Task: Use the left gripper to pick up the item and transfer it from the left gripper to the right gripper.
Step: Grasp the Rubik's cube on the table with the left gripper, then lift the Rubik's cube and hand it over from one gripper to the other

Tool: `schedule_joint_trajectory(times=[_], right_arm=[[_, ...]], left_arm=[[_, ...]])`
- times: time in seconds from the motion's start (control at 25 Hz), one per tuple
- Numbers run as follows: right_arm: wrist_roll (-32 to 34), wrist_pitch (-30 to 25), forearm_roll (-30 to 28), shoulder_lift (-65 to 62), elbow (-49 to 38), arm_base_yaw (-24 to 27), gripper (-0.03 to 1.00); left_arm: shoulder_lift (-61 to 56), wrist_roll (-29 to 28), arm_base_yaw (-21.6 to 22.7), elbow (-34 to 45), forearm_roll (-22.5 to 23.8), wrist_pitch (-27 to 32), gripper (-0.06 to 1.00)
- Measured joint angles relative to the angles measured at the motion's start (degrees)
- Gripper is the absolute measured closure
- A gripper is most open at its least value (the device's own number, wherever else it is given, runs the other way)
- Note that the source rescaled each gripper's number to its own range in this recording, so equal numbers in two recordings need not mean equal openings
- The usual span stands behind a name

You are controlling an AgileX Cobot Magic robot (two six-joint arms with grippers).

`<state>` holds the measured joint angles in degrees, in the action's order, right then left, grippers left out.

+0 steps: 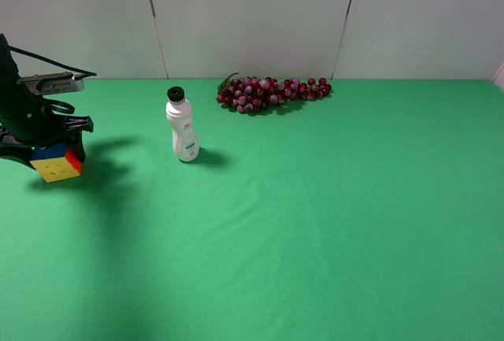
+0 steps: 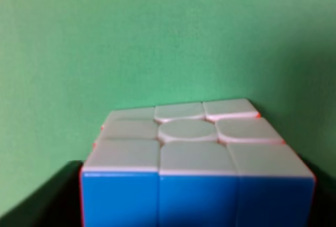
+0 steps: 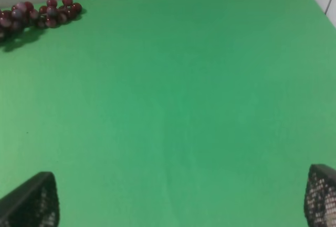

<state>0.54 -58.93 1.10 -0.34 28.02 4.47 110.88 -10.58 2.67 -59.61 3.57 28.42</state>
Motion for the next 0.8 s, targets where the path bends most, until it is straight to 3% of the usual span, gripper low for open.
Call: schedule_joint_trajectory(times=[0.04, 0.8], right_arm=[[0.00, 0.00, 0.00, 0.00, 0.00, 0.00, -0.03], [0.00, 0.00, 0.00, 0.00, 0.00, 0.00, -0.03]], left_arm=[[0.00, 0.00, 0.00, 0.00, -0.06, 0.00, 0.94], [-3.88, 0.00, 0.00, 0.00, -0.06, -0.72, 0.94]])
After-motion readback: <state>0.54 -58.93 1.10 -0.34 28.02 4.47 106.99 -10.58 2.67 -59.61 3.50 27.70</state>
